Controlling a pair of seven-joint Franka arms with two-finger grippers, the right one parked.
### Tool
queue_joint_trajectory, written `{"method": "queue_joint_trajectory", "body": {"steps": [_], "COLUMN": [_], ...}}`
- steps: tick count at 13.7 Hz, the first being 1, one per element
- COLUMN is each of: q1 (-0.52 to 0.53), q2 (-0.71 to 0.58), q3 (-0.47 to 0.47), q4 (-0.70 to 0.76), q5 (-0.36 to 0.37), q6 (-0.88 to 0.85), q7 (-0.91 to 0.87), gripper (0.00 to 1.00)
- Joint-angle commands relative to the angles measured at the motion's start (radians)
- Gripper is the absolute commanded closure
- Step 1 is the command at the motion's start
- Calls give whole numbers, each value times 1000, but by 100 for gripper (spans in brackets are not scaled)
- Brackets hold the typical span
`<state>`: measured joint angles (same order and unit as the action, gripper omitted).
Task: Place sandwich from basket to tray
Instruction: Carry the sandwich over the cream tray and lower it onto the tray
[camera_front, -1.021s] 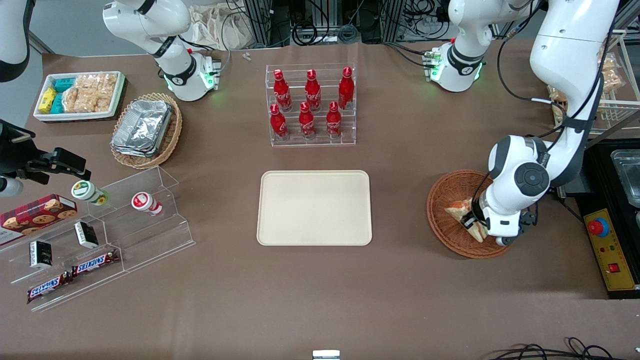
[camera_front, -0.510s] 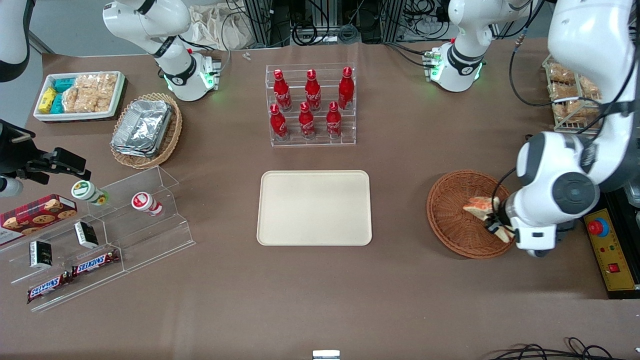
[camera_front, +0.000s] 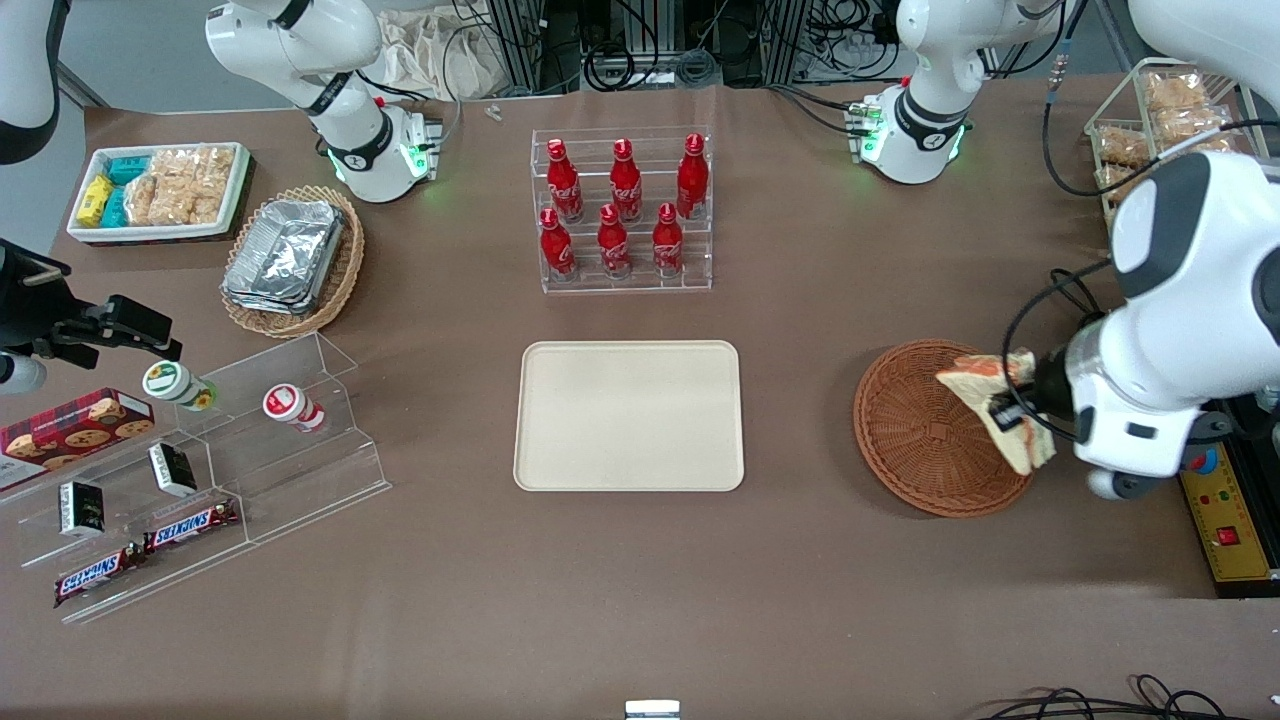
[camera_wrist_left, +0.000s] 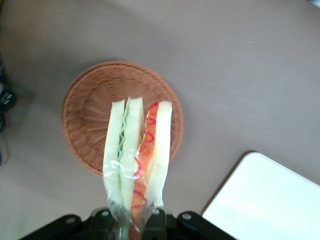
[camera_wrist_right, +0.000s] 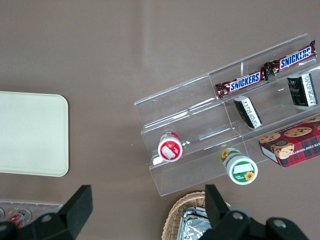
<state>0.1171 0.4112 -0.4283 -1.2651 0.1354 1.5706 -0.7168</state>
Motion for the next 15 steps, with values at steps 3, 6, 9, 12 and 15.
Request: {"method": "queue_joint_trajectory", "body": {"steps": [3, 6, 9, 12, 15], "q1": [-71, -152, -246, -289, -346], "q2": [101, 173, 288, 403, 457], "q3": [-147, -144, -144, -144, -142], "q4": [-15, -109, -108, -108, -105], "q5": [10, 27, 117, 226, 265], "q6": [104, 277, 376, 448, 479], "q7": [89, 80, 13, -49, -56], "gripper": [100, 100, 100, 100, 100]}}
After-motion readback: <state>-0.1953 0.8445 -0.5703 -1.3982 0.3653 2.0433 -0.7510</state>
